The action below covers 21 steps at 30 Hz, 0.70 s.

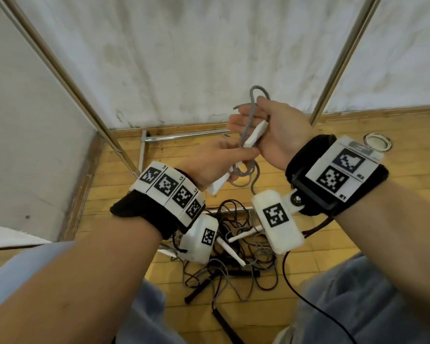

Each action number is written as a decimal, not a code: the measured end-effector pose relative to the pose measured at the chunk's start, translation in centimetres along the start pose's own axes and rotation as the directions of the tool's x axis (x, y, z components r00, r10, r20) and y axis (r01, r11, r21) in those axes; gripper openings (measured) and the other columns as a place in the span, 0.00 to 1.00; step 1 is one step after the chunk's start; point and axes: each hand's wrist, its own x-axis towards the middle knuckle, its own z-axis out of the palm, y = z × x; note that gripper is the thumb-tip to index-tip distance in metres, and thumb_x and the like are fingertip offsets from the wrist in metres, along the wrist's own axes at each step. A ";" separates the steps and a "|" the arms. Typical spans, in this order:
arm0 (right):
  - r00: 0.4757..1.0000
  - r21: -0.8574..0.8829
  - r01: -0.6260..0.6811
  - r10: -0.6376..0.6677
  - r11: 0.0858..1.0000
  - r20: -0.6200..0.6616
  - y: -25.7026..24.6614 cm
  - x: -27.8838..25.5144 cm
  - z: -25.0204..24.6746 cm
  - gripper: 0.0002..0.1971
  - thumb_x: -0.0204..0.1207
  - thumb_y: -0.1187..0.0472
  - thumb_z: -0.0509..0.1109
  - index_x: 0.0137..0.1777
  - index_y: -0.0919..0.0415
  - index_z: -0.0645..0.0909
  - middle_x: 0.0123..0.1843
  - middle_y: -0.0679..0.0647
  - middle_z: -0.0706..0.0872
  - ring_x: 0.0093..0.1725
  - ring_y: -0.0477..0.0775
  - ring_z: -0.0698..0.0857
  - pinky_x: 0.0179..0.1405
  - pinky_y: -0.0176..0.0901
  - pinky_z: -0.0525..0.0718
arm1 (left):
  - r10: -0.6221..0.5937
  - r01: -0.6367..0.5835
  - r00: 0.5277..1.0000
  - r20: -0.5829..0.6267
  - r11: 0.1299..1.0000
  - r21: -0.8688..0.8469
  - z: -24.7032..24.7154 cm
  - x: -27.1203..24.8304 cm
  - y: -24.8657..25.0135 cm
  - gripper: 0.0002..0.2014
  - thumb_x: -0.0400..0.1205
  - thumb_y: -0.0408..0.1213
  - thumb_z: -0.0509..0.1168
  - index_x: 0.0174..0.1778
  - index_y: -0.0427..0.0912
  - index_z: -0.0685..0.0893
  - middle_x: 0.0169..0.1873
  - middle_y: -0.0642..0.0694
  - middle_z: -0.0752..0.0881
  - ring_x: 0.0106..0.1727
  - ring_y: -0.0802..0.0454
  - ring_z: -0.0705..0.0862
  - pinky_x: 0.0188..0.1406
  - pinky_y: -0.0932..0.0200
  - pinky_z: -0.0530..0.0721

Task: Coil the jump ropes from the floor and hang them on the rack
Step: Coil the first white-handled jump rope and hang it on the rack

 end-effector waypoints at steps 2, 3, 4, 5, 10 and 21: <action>1.000 -0.095 0.024 -0.023 0.995 0.011 0.4 0.1 -0.1 0.19 0.86 0.54 0.55 0.45 0.68 0.80 0.37 0.61 0.87 0.40 0.58 0.88 0.43 0.49 0.87 | 0.032 -0.032 0.999 0.004 0.999 0.033 -0.1 -0.1 0.1 0.11 0.84 0.36 0.64 0.38 0.36 0.82 0.28 0.45 0.82 0.24 0.54 0.73 0.23 0.63 0.71; 1.000 -0.127 0.029 -0.028 0.992 0.013 0.7 0.2 -0.3 0.20 0.86 0.52 0.56 0.45 0.67 0.80 0.38 0.60 0.86 0.39 0.57 0.87 0.42 0.48 0.86 | 0.043 -0.042 0.999 -0.020 0.998 0.042 -0.2 -0.2 0.1 0.11 0.84 0.36 0.63 0.37 0.36 0.82 0.26 0.46 0.81 0.24 0.54 0.73 0.23 0.63 0.70; 1.000 -0.152 0.024 -0.022 0.988 0.017 0.9 0.2 -0.4 0.21 0.85 0.48 0.56 0.47 0.67 0.80 0.40 0.60 0.85 0.40 0.57 0.85 0.42 0.49 0.85 | 0.045 -0.042 0.997 -0.063 0.998 0.039 -0.4 -0.3 0.2 0.11 0.85 0.36 0.63 0.38 0.36 0.83 0.25 0.48 0.81 0.23 0.54 0.73 0.23 0.63 0.70; 1.000 -0.187 0.012 -0.008 0.982 0.024 1.2 0.2 -0.6 0.24 0.84 0.45 0.55 0.49 0.67 0.80 0.42 0.60 0.84 0.41 0.56 0.84 0.42 0.49 0.83 | 0.042 -0.040 0.993 -0.112 0.999 0.020 -0.7 -0.3 0.2 0.11 0.85 0.37 0.63 0.39 0.36 0.83 0.24 0.49 0.81 0.23 0.54 0.73 0.23 0.63 0.69; 0.995 -0.433 0.014 0.030 0.901 0.094 3.3 -0.6 -1.2 0.27 0.82 0.42 0.57 0.61 0.67 0.81 0.47 0.55 0.83 0.48 0.52 0.82 0.46 0.46 0.79 | -0.027 -0.024 0.957 -0.287 0.984 -0.175 -1.9 -0.4 0.4 0.14 0.86 0.38 0.61 0.33 0.43 0.78 0.21 0.52 0.78 0.18 0.58 0.69 0.18 0.65 0.66; 0.973 -0.777 0.096 0.107 0.622 0.205 3.9 -0.9 -1.5 0.13 0.82 0.60 0.64 0.36 0.59 0.83 0.36 0.51 0.83 0.35 0.46 0.81 0.39 0.40 0.81 | -0.324 -0.014 0.770 -0.549 0.852 -0.523 -5.3 0.6 -0.2 0.16 0.87 0.50 0.54 0.44 0.41 0.74 0.29 0.48 0.76 0.23 0.55 0.70 0.21 0.62 0.71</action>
